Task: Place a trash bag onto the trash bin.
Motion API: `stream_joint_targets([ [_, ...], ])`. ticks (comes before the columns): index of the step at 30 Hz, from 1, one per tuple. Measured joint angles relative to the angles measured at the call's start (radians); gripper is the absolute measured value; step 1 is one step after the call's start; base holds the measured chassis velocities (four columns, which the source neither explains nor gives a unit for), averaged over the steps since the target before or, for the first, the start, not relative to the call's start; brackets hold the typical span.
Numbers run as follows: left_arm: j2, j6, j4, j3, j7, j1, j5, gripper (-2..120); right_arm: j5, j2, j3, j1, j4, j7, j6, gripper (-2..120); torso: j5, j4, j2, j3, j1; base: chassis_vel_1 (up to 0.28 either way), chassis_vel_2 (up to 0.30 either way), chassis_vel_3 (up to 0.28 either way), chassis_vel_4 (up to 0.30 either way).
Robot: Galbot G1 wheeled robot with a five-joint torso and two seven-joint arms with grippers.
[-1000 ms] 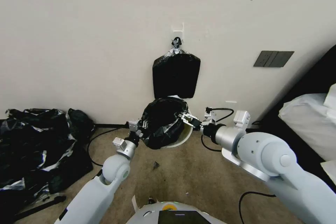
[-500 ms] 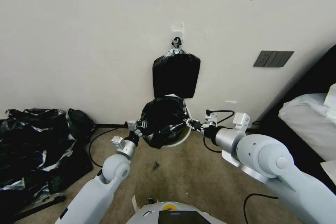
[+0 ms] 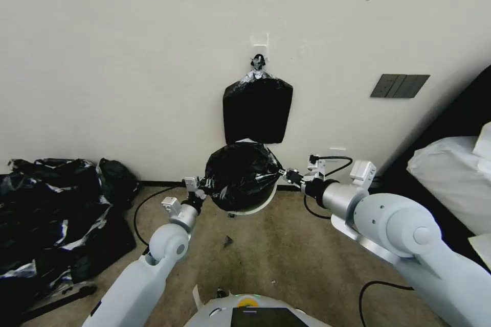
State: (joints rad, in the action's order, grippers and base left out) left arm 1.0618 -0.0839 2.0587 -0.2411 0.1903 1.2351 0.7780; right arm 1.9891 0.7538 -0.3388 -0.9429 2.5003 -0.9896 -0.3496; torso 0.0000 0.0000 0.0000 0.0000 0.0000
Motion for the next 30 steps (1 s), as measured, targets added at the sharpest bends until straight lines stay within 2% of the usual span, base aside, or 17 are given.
stream_joint_targets([
  [5,0.000,-0.012,-0.003,-0.008,-0.009,-0.002,0.054,1,0.013,0.009,-0.048,-0.045,0.000,-0.001,-0.010,0,0.0000,0.0000,0.000,0.000,0.000,0.000,0.000,0.000,0.000],
  [8,0.000,-0.022,-0.003,-0.016,-0.037,0.000,0.082,1,0.033,0.019,-0.068,-0.061,-0.003,-0.001,-0.018,0,0.0001,0.0000,0.000,0.000,0.000,0.000,0.000,0.000,0.000],
  [22,-0.005,-0.059,-0.013,-0.061,-0.102,0.010,0.238,1,0.140,0.047,-0.177,-0.120,-0.103,0.031,-0.088,0,0.0000,0.0000,0.000,0.000,0.000,0.000,0.000,0.000,0.000],
  [30,-0.007,-0.090,-0.003,-0.060,-0.088,-0.002,0.311,1,0.124,0.084,-0.127,-0.132,-0.138,0.070,-0.156,0,0.0000,0.0001,0.000,0.000,0.000,0.000,0.000,0.000,0.000],
])
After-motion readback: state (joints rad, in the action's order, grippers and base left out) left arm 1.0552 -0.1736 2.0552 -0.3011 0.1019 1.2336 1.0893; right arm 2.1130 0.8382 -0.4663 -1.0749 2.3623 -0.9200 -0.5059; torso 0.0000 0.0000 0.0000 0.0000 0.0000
